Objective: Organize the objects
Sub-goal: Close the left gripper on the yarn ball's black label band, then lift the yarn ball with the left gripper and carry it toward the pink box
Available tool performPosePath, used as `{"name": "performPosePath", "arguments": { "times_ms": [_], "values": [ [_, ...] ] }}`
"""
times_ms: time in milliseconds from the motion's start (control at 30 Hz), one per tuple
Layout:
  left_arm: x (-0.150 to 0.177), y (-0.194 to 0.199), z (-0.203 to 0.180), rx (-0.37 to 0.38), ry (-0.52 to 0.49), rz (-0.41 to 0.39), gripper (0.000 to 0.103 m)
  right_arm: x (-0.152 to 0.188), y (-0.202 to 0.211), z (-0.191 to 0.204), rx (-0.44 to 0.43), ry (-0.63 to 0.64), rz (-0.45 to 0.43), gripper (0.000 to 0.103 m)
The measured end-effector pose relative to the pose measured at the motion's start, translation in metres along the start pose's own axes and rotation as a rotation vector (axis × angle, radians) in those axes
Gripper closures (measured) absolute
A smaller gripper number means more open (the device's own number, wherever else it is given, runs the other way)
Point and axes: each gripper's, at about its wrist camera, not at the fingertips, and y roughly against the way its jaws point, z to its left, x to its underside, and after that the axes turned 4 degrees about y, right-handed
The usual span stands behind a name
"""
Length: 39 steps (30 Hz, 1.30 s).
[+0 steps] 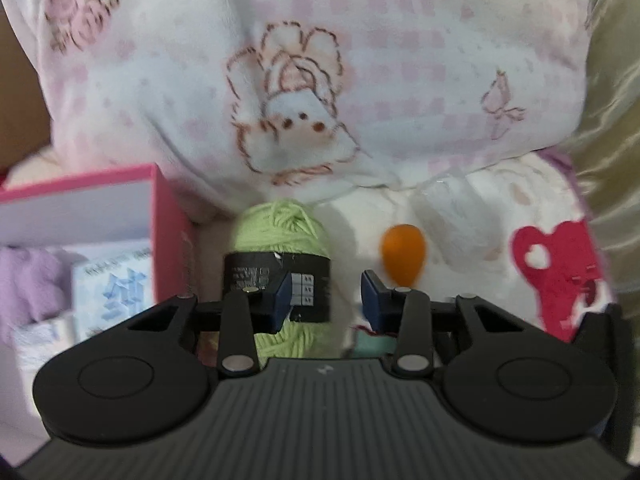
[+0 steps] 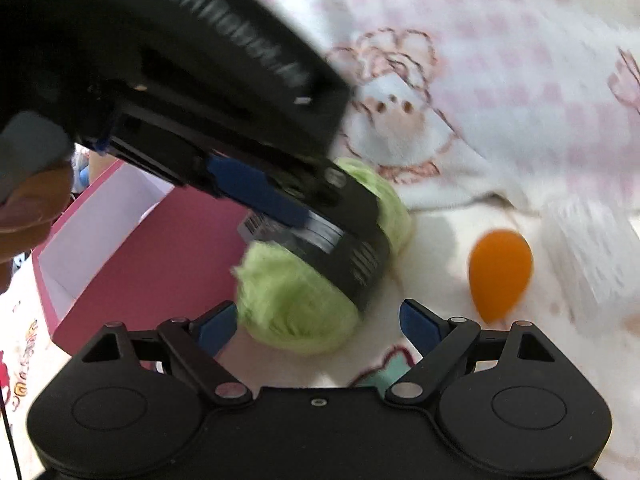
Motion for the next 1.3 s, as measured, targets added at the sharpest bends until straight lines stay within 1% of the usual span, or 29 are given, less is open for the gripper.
{"name": "performPosePath", "arguments": {
  "times_ms": [67, 167, 267, 367, 400, 433, 500, 600, 667, 733, 833, 933, 1033, 1167, 1200, 1233, 1300],
  "values": [
    [0.0, -0.003, 0.0, 0.001, 0.009, 0.007, 0.066, 0.001, 0.0, -0.001, -0.012, -0.007, 0.0, 0.013],
    [0.0, -0.003, 0.0, 0.003, 0.019, 0.008, 0.066, 0.0, -0.001, 0.0, -0.053, -0.019, -0.006, 0.013],
    [0.0, -0.005, 0.001, 0.017, 0.035, 0.015, 0.066, -0.002, -0.011, 0.003, -0.061, -0.02, -0.001, 0.013],
    [0.0, -0.007, 0.0, 0.021, 0.055, 0.024, 0.066, -0.004, -0.022, 0.005, -0.058, -0.022, 0.007, 0.023],
    [0.0, -0.006, 0.001, 0.022, 0.059, 0.029, 0.066, -0.005, -0.022, 0.006, -0.053, -0.022, 0.003, 0.03],
    [0.001, -0.006, 0.001, 0.025, 0.066, 0.03, 0.066, -0.005, -0.019, 0.006, -0.049, -0.02, -0.001, 0.032],
    [0.002, -0.004, 0.0, 0.032, 0.059, 0.021, 0.068, -0.003, -0.012, 0.007, -0.037, -0.013, -0.007, 0.04],
    [0.009, -0.001, -0.002, 0.072, 0.066, 0.012, 0.069, 0.002, 0.0, 0.013, 0.001, -0.01, -0.015, 0.043],
    [0.017, -0.002, -0.002, 0.105, 0.096, 0.014, 0.069, 0.006, 0.008, 0.014, 0.014, -0.023, -0.007, 0.045],
    [0.026, 0.002, -0.005, 0.131, 0.1, 0.015, 0.069, 0.009, 0.016, 0.013, 0.011, -0.036, -0.002, 0.046],
    [0.036, 0.011, -0.01, 0.15, 0.102, 0.005, 0.069, 0.013, 0.032, 0.013, 0.012, -0.03, 0.004, 0.046],
    [0.045, 0.018, -0.015, 0.152, 0.115, 0.006, 0.069, 0.017, 0.047, 0.011, 0.008, -0.051, 0.033, 0.046],
    [0.055, 0.027, -0.017, 0.16, 0.11, -0.013, 0.069, 0.021, 0.06, 0.009, 0.022, -0.077, 0.074, 0.047],
    [0.071, 0.041, -0.018, 0.126, 0.083, -0.054, 0.068, 0.026, 0.078, 0.012, 0.071, -0.072, 0.15, 0.047],
    [0.074, 0.042, -0.019, 0.124, 0.078, -0.056, 0.065, 0.028, 0.083, 0.012, 0.068, -0.08, 0.157, 0.047],
    [0.077, 0.043, -0.018, 0.125, 0.081, -0.049, 0.061, 0.03, 0.09, 0.011, 0.049, -0.092, 0.158, 0.047],
    [0.083, 0.041, -0.019, 0.078, 0.099, -0.017, 0.057, 0.029, 0.102, 0.004, -0.008, -0.102, 0.164, 0.047]
  ]
}}
